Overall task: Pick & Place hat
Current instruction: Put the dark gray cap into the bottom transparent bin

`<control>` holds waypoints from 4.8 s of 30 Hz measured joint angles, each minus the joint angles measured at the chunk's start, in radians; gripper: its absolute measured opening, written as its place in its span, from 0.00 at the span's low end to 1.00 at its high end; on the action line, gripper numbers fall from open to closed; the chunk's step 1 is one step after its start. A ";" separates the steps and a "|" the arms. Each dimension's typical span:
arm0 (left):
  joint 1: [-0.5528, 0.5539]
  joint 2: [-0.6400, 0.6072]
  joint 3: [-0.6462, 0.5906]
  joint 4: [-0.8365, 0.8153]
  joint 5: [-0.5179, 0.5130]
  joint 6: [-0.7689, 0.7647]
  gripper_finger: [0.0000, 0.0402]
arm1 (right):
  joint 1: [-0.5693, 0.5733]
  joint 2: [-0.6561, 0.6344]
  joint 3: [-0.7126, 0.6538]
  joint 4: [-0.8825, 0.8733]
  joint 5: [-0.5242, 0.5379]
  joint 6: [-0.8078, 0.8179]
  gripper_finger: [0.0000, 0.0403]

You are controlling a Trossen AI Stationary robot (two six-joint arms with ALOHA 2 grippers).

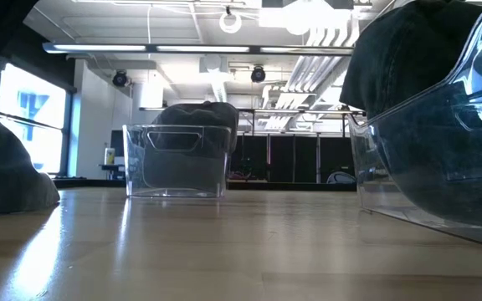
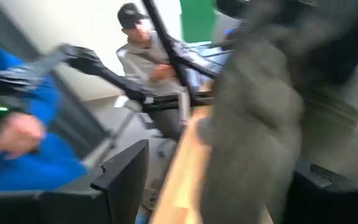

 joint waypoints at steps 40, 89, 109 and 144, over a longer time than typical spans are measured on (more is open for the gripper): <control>-0.074 0.002 -0.001 -0.199 -0.248 0.172 0.60 | 0.013 -0.073 0.000 0.019 0.022 0.016 0.01; 0.019 -0.080 -0.001 -0.051 0.028 0.088 0.00 | -0.001 -0.078 0.000 -0.006 -0.108 -0.111 0.43; 0.004 -0.011 -0.001 -0.046 0.087 -0.119 0.51 | 0.008 -0.076 0.000 -0.020 -0.015 -0.277 0.03; 0.006 0.016 0.000 0.071 0.044 -0.129 0.05 | -0.007 -0.111 0.000 -0.135 0.000 -0.145 0.11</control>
